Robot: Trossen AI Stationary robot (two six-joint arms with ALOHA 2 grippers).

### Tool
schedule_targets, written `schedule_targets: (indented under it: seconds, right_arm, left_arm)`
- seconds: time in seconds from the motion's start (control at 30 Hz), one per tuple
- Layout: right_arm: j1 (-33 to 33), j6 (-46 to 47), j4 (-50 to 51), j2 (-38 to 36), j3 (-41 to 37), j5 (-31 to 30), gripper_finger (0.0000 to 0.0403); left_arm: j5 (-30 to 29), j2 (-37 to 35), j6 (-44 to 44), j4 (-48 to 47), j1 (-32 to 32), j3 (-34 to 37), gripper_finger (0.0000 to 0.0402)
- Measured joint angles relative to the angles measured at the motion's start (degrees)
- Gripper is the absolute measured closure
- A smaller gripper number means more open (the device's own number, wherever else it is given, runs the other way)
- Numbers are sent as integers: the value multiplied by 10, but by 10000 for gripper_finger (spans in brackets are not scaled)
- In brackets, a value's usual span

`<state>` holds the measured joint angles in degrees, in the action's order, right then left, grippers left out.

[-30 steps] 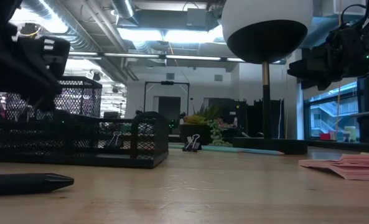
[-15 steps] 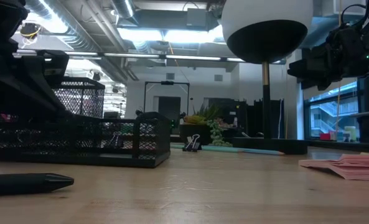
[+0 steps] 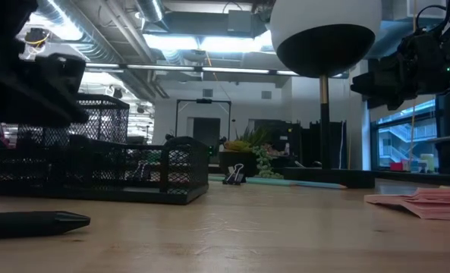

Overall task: Pick and place office supplies into organizer
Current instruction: Put the top black pen into the desk organizer

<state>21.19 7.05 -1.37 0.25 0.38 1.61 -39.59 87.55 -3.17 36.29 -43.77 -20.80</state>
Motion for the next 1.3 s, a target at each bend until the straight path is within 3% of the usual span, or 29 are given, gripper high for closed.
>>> schedule_targets:
  seconds: [0.4, 0.67, 0.83, 0.97, 1.1, 1.2, 1.3]
  right_arm:
    - [0, 0, 0, 0, 0, 0, 258]
    - [0, 2, 0, 0, 0, 0, 258]
    - [0, 2, 0, 0, 0, 0, 258]
    - [0, 2, 0, 0, 0, 0, 258]
    - [0, 2, 0, 0, 0, 0, 258]
    - [0, 2, 0, 0, 0, 0, 258]
    - [0, 2, 0, 0, 0, 0, 258]
  left_arm:
    - [46, -94, -21, 0, 0, -32, 257]
    - [37, -113, -12, 4, 0, -51, 223]
    - [83, -113, -11, -28, 0, -73, 219]
    - [113, -113, -49, -189, -1, -135, 219]
    - [119, -113, -191, -453, -1, -218, 219]
    - [171, -113, -305, -595, -1, -256, 219]
    - [252, -113, -391, -648, -1, -264, 219]
